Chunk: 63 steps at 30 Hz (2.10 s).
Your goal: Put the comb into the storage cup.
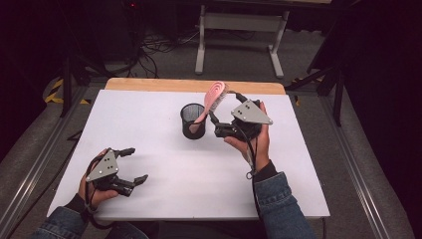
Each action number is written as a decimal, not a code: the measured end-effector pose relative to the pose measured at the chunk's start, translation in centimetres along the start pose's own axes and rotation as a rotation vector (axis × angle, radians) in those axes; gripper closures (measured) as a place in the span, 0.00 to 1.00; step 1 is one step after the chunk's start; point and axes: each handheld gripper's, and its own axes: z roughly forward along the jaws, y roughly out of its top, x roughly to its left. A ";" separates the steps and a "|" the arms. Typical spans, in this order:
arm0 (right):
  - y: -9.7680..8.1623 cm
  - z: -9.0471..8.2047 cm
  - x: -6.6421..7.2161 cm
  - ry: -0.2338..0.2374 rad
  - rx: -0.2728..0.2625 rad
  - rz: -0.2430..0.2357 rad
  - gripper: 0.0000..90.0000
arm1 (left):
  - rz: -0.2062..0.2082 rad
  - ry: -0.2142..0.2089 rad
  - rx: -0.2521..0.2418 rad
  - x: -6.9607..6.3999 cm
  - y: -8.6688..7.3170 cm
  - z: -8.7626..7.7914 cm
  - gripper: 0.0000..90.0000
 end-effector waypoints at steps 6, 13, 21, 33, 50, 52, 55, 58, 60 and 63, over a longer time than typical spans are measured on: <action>-0.2 -0.3 0.3 0.006 -0.005 0.002 0.07 | -0.001 -0.001 -0.001 0.0 0.0 0.0 0.07; -0.6 -0.5 0.4 0.012 0.004 -0.001 0.06 | 0.001 -0.002 -0.001 0.0 0.0 -0.1 0.07; -0.8 -0.8 0.6 0.014 0.011 -0.014 0.06 | 0.002 -0.001 -0.002 -0.1 0.0 -0.1 0.07; -1.4 -1.3 0.7 0.020 0.025 -0.027 0.06 | 0.006 -0.004 -0.001 -0.1 0.1 -0.1 0.07; -1.9 -2.3 0.6 0.036 0.029 -0.050 0.06 | 0.007 -0.002 -0.001 -0.1 0.1 -0.1 0.07; -2.0 -2.4 0.6 0.038 0.032 -0.054 0.06 | 0.007 -0.002 0.000 -0.1 0.1 -0.1 0.07; -2.1 -2.6 0.5 0.042 0.034 -0.058 0.06 | 0.006 -0.002 -0.001 -0.1 0.1 -0.1 0.07; -2.2 -2.8 0.5 0.044 0.035 -0.062 0.06 | 0.006 -0.002 -0.002 -0.1 0.1 -0.1 0.07; -2.3 -2.9 0.5 0.043 0.037 -0.067 0.06 | 0.006 0.000 -0.002 -0.1 0.1 -0.2 0.07; -2.4 -3.1 0.4 0.041 0.036 -0.069 0.06 | 0.006 -0.001 -0.005 -0.1 0.1 -0.2 0.07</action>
